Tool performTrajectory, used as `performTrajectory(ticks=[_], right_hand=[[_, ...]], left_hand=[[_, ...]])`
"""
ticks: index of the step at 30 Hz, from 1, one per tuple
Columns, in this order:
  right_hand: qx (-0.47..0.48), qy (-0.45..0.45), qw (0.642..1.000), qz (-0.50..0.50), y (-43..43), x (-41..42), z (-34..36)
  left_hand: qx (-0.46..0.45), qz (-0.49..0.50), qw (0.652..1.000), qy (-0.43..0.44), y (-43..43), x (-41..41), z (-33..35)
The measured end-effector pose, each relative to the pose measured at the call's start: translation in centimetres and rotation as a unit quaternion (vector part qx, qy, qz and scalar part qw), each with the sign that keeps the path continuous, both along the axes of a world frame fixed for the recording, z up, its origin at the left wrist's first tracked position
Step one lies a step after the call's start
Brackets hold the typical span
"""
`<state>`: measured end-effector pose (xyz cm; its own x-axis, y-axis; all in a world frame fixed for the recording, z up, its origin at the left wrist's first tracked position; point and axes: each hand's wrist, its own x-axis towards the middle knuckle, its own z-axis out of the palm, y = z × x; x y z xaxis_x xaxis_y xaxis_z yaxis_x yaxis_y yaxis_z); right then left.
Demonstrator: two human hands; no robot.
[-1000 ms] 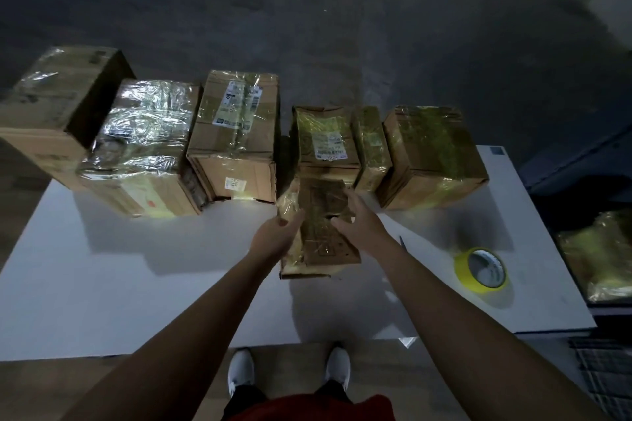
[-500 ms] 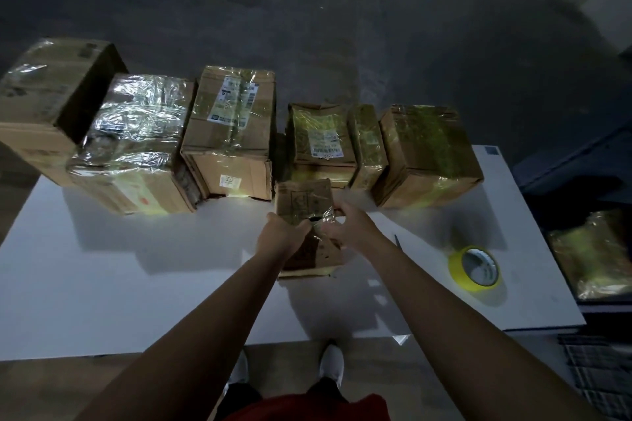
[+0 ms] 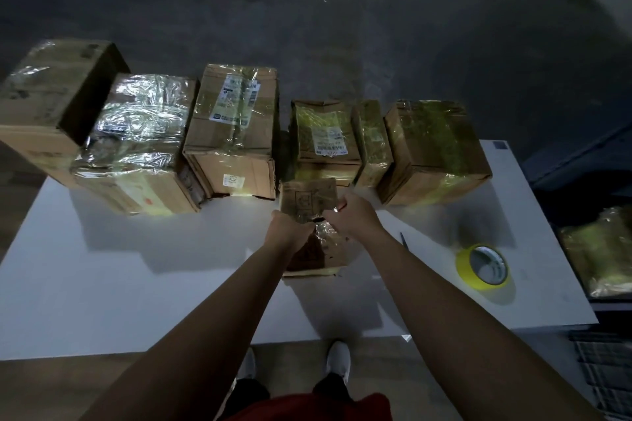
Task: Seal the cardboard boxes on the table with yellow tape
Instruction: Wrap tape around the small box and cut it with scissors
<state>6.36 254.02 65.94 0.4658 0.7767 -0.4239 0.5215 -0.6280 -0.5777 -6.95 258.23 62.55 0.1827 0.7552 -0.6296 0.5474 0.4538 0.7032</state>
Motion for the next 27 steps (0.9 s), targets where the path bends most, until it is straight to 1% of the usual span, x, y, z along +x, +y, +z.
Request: performTrajectory(ticks=[2,3,5,7,9,11,13,15,19,22,24,27], right_hand=[[-0.006,0.012,1.000,-0.002,0.2,0.1,0.5],[-0.006,0.021,1.000,-0.001,0.2,0.1,0.7],[-0.004,0.034,0.999,0.007,0.1,0.3,0.8],[0.004,0.055,0.998,0.008,-0.4,0.5,0.8],[0.014,0.086,0.996,-0.021,-0.9,0.9,0.7],[0.016,0.107,0.992,-0.056,-1.5,1.4,0.8],[0.014,0.118,0.991,-0.070,-2.3,2.2,0.8],[0.018,0.101,0.992,-0.076,-3.2,3.3,0.9],[0.024,0.067,0.991,-0.112,-5.5,6.0,1.0],[0.041,0.094,0.981,-0.167,-7.7,8.4,0.7],[0.053,0.088,0.977,-0.188,-9.3,10.0,0.6],[0.028,0.077,0.976,-0.202,-11.8,12.8,0.1]], left_hand=[[0.045,-0.025,0.998,0.030,-0.1,0.0,0.6],[0.088,-0.043,0.993,0.069,-0.2,0.0,0.9],[0.192,-0.073,0.967,0.153,-0.5,0.1,2.1],[0.295,-0.106,0.928,0.200,-1.1,0.5,3.4],[0.379,-0.147,0.891,0.200,-1.7,1.2,4.2],[0.427,-0.181,0.872,0.159,-2.5,2.2,4.6],[0.421,-0.211,0.875,0.109,-3.5,3.7,5.0],[0.399,-0.222,0.888,0.061,-4.4,5.6,5.2],[0.359,-0.243,0.901,0.016,-5.8,9.2,4.9],[0.309,-0.274,0.911,0.015,-6.9,11.5,4.3],[0.289,-0.290,0.912,0.009,-7.8,13.0,3.9],[0.268,-0.319,0.909,0.013,-9.5,15.5,3.0]])
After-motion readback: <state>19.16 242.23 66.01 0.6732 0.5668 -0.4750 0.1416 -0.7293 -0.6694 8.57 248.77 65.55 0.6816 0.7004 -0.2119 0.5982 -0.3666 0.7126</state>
